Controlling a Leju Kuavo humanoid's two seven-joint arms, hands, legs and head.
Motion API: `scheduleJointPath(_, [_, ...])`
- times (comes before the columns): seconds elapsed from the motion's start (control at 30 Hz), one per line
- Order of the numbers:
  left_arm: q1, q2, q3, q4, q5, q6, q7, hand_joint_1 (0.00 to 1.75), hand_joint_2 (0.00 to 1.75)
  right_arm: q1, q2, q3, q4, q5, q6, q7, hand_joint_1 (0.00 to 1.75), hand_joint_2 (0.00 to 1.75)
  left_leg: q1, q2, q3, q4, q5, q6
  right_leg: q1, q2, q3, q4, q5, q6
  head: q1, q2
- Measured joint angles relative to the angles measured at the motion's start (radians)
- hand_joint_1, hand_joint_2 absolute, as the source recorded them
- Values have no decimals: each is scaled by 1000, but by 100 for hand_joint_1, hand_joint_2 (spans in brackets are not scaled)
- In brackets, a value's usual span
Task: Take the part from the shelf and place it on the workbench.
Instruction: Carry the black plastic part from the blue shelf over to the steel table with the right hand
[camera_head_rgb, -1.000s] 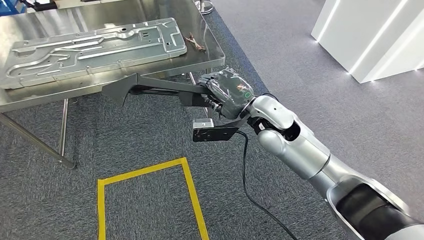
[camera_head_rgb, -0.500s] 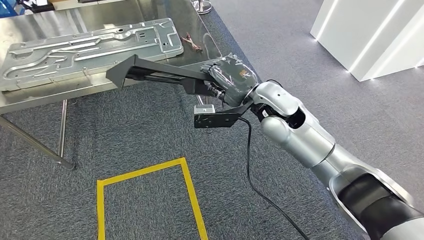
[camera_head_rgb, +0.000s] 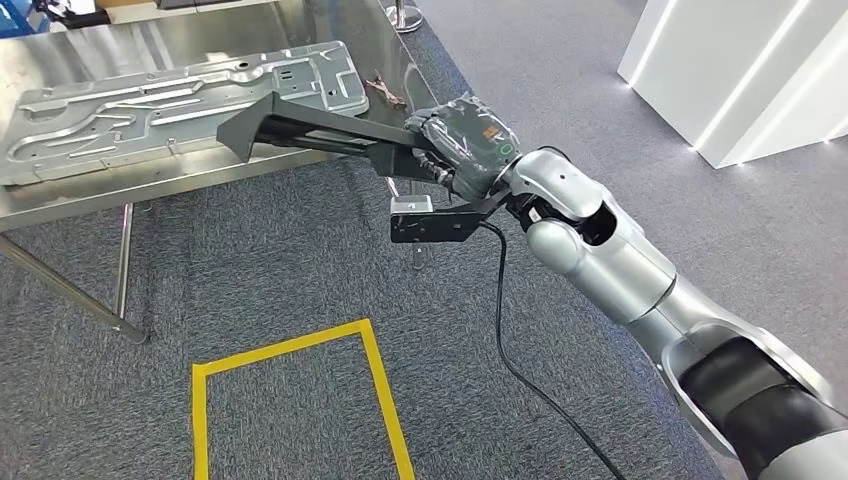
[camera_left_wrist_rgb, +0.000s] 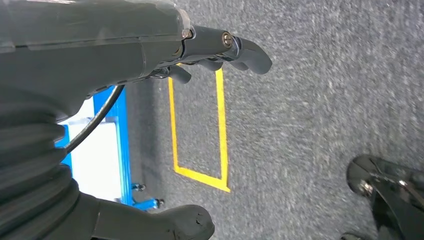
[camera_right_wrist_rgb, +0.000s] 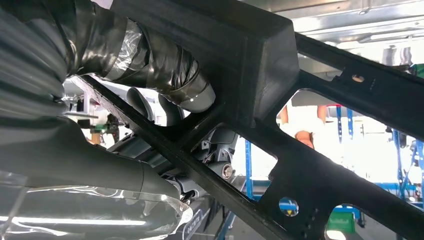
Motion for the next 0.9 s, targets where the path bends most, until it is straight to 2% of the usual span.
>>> scheduleJointPath(0.03, [0,0,0,0,0,0,0,0,175,-1,0,0,0,0,0,0,175,175,0,-1,-3,11,-8,-8,-1,3,23,-45,14,-4,0,0])
scheduleJointPath(0.07, [-1,1,0,0,0,0,-1,0,175,-1,-1,1,1,-1,0,0,175,175,-1,-3,-6,19,-13,-15,1,7,33,-66,16,-12,0,0])
scheduleJointPath(0.13, [-1,1,1,0,0,0,-2,0,175,-1,-1,5,3,-1,1,0,175,175,-1,-6,-7,22,-18,-27,6,9,33,-66,10,-35,-1,0])
scheduleJointPath(0.17, [-1,1,1,0,1,0,-3,0,175,-2,-1,6,3,-2,1,0,175,175,1,-3,-7,24,-20,-32,7,7,34,-66,9,-43,-1,0])
scheduleJointPath(0.23, [-1,1,1,0,2,0,-4,0,175,-3,-1,7,4,-3,1,1,175,175,1,19,-23,63,-44,-39,5,2,41,-67,5,-58,-1,0])
scheduleJointPath(0.27, [-1,1,1,0,2,0,-4,0,175,-3,-1,7,4,-4,1,1,175,175,1,33,-47,114,-69,-42,6,-1,44,-68,3,-64,-1,0])
scheduleJointPath(0.33, [-2,1,1,0,3,0,-4,0,175,-3,-1,8,5,-6,1,1,175,175,1,47,-121,252,-123,-44,11,-5,49,-68,-3,-72,-1,0])
scheduleJointPath(0.37, [-2,1,1,0,3,0,-4,0,175,-3,-1,9,5,-8,1,1,175,175,1,48,-152,303,-133,-42,14,-7,52,-68,-6,-74,-1,0])
scheduleJointPath(0.4, [-1,1,2,0,3,0,-4,0,175,-2,-1,10,5,-9,1,0,175,175,0,49,-167,319,-124,-39,18,-9,55,-67,-9,-76,-1,0])
scheduleJointPath(0.43, [-1,1,2,0,3,0,-4,0,175,-2,-1,11,6,-10,1,0,175,175,-1,49,-162,293,-94,-33,21,-10,61,-67,-13,-76,-1,0])
scheduleJointPath(0.5, [0,1,3,0,4,0,-4,0,175,-3,-1,11,5,-11,1,0,175,175,-8,52,-106,162,-16,-13,26,-12,77,-69,-24,-76,0,0])
scheduleJointPath(0.53, [0,2,4,0,4,1,-4,0,175,-5,-2,11,6,-11,1,0,175,175,-14,55,-78,102,9,-3,28,-14,82,-70,-28,-73,0,0])
scheduleJointPath(0.57, [-1,3,4,0,4,1,-4,0,175,-6,-2,11,6,-12,1,0,175,175,-20,58,-60,62,19,6,29,-15,85,-71,-31,-69,0,0])
scheduleJointPath(0.63, [-2,4,5,0,4,2,-5,0,175,-7,-3,12,6,-12,1,1,175,175,-28,61,-50,40,13,15,27,-18,85,-77,-32,-58,0,0])
scheduleJointPath(0.7, [-2,3,6,0,5,2,-5,0,175,-6,-5,12,6,-12,1,1,175,175,-22,59,-36,17,15,18,27,-20,89,-78,-38,-47,0,0])
scheduleJointPath(0.73, [-1,3,7,0,5,2,-5,0,175,-8,-6,12,5,-12,1,0,175,175,-19,58,-26,4,17,21,28,-20,82,-60,-48,-43,0,0])
scheduleJointPath(0.77, [-1,3,7,0,5,2,-5,0,175,-11,-9,11,5,-12,0,0,175,175,-16,57,-16,-8,19,23,28,-19,62,-21,-67,-40,0,0])
scheduleJointPath(0.83, [-2,3,7,0,5,2,-6,0,175,-11,-16,11,5,-13,0,-1,175,175,-17,54,-6,-13,13,28,27,-17,-13,108,-115,-34,0,0])
scheduleJointPath(0.87, [-2,3,7,0,5,2,-6,0,175,-8,-19,12,6,-13,0,-1,175,175,-18,52,-2,-12,9,29,26,-17,-51,163,-126,-30,0,0])
scheduleJointPath(0.9, [-2,3,7,0,6,1,-7,0,175,-5,-21,12,7,-13,0,-1,175,175,-18,49,4,-11,3,29,25,-17,-76,188,-118,-27,0,0])
